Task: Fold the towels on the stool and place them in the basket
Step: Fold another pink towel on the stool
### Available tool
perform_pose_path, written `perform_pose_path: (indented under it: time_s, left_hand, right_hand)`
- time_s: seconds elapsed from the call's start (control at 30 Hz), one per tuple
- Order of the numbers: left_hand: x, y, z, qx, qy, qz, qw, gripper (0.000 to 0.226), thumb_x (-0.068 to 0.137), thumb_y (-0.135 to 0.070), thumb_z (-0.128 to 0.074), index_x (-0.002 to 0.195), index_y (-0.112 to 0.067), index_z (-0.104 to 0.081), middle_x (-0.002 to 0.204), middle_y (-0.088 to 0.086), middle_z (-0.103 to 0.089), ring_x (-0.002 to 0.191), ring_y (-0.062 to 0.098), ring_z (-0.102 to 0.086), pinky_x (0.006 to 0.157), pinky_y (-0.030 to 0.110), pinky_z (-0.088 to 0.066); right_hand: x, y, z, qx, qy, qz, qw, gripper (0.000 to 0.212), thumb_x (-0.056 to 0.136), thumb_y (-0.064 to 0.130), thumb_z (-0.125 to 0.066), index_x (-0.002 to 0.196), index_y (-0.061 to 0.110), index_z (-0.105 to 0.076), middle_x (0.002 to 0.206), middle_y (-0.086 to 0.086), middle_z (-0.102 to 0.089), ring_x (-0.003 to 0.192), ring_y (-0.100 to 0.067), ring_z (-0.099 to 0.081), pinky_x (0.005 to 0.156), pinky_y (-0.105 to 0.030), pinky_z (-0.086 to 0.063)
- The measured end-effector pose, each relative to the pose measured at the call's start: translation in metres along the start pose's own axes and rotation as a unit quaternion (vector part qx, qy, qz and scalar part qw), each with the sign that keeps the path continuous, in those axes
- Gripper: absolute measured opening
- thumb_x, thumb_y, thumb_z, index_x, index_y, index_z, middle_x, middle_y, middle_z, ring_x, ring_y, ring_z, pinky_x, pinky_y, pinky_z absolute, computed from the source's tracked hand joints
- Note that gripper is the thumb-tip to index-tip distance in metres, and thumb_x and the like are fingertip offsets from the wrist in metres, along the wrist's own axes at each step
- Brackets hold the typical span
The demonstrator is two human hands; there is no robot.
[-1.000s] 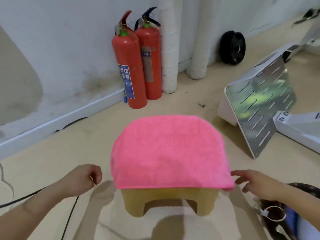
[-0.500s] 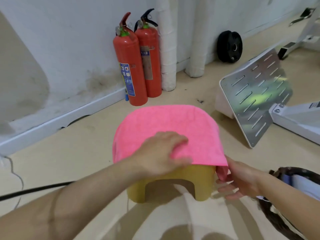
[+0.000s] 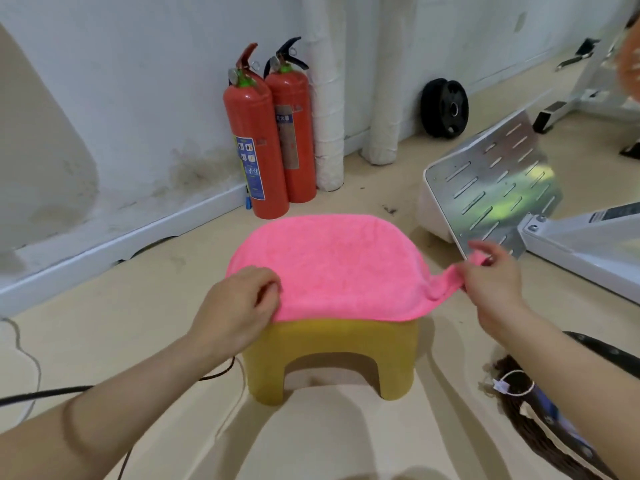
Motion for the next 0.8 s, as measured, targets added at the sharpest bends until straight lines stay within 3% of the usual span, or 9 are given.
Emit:
perform_pose_path:
  time_s: [0.07,0.13,0.2,0.3,0.4,0.47,0.57,0.67,0.8]
  left_hand:
    - [0.0,0.044,0.002,-0.068,0.0,0.179,0.981,0.013,0.088,-0.023,-0.049,0.083,-0.027,-0.06,0.071,-0.004,-0.064,0.062,0.02,-0.062,0.055,0.029,-0.047]
    - [-0.01,0.072,-0.002,-0.123,0.016,0.283,0.951,0.009,0.088,-0.029,-0.053,0.085,-0.02,-0.053,0.06,0.003,-0.063,0.052,0.025,-0.06,0.05,0.029,-0.044]
    - [-0.027,0.084,-0.02,-0.235,0.062,0.372,0.896,0.037,0.093,-0.044,-0.047,0.086,-0.008,-0.047,0.053,0.01,-0.059,0.046,0.026,-0.057,0.048,0.028,-0.044]
    - [-0.058,0.078,-0.045,-0.36,0.143,0.473,0.791,0.067,0.094,-0.064,-0.03,0.087,-0.002,-0.055,0.066,0.02,-0.064,0.053,0.027,-0.06,0.049,0.029,-0.052]
    - [-0.071,0.085,-0.056,-0.405,0.134,0.519,0.741,0.069,0.094,-0.065,-0.028,0.094,-0.002,-0.056,0.069,0.022,-0.066,0.056,0.027,-0.061,0.055,0.031,-0.055]
    - [-0.073,0.092,-0.061,-0.411,0.117,0.526,0.735,0.055,0.098,-0.055,-0.03,0.089,-0.006,-0.053,0.062,0.015,-0.057,0.053,0.023,-0.053,0.054,0.028,-0.05]
    - [-0.057,0.103,-0.057,-0.431,0.045,0.497,0.752,0.033,0.102,-0.035,-0.034,0.085,-0.011,-0.048,0.062,0.009,-0.043,0.048,0.017,-0.04,0.049,0.022,-0.039]
    - [-0.031,0.116,-0.044,-0.426,-0.027,0.455,0.782,0.014,0.096,-0.007,-0.041,0.095,-0.005,-0.055,0.078,0.014,-0.049,0.055,0.018,-0.04,0.05,0.026,-0.034]
    - [-0.01,0.126,-0.012,-0.453,-0.165,0.438,0.759,0.04,0.083,0.007,-0.055,0.119,-0.011,-0.055,0.108,0.018,-0.061,0.079,0.026,-0.059,0.065,0.031,-0.048]
  right_hand:
    - [-0.009,0.062,-0.007,-0.021,0.003,0.127,0.992,0.048,0.078,-0.006,-0.049,0.116,0.022,-0.059,0.07,0.0,-0.049,0.058,-0.013,-0.045,0.056,-0.025,-0.042]
    - [-0.032,0.116,-0.031,-0.065,0.046,0.254,0.964,0.045,0.079,-0.004,-0.052,0.113,0.025,-0.06,0.074,0.0,-0.052,0.061,-0.012,-0.047,0.062,-0.025,-0.042]
    - [-0.057,0.146,-0.069,-0.138,0.128,0.334,0.923,0.043,0.08,-0.005,-0.054,0.113,0.022,-0.062,0.082,0.001,-0.057,0.072,-0.013,-0.051,0.072,-0.024,-0.044]
    - [-0.092,0.138,-0.13,-0.279,0.299,0.378,0.831,0.04,0.078,-0.004,-0.055,0.112,0.017,-0.059,0.086,0.001,-0.062,0.079,-0.015,-0.055,0.075,-0.03,-0.045]
    - [-0.107,0.092,-0.161,-0.394,0.414,0.313,0.758,0.038,0.084,0.005,-0.057,0.119,0.017,-0.048,0.09,0.0,-0.062,0.08,-0.017,-0.056,0.073,-0.031,-0.045]
    - [-0.108,0.075,-0.167,-0.412,0.417,0.288,0.757,0.041,0.08,0.002,-0.052,0.118,0.016,-0.045,0.093,-0.002,-0.062,0.085,-0.02,-0.056,0.075,-0.032,-0.046]
    - [-0.107,0.07,-0.163,-0.397,0.37,0.321,0.776,0.025,0.075,0.007,-0.052,0.097,0.016,-0.048,0.09,-0.003,-0.062,0.082,-0.023,-0.055,0.072,-0.035,-0.045]
    - [-0.11,0.067,-0.158,-0.391,0.355,0.352,0.772,0.009,0.074,0.015,-0.054,0.08,0.017,-0.047,0.079,-0.002,-0.06,0.074,-0.023,-0.054,0.067,-0.039,-0.045]
    - [-0.102,0.075,-0.155,-0.356,0.323,0.334,0.811,0.031,0.09,0.029,-0.053,0.066,0.018,-0.038,0.062,0.0,-0.051,0.063,-0.025,-0.048,0.063,-0.041,-0.039]
Point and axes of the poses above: each hand's wrist, its own x-axis towards the middle knuckle, its own z-axis out of the back of the hand, y = z × x, the point moved 9 cm from there along x, towards the middle knuckle
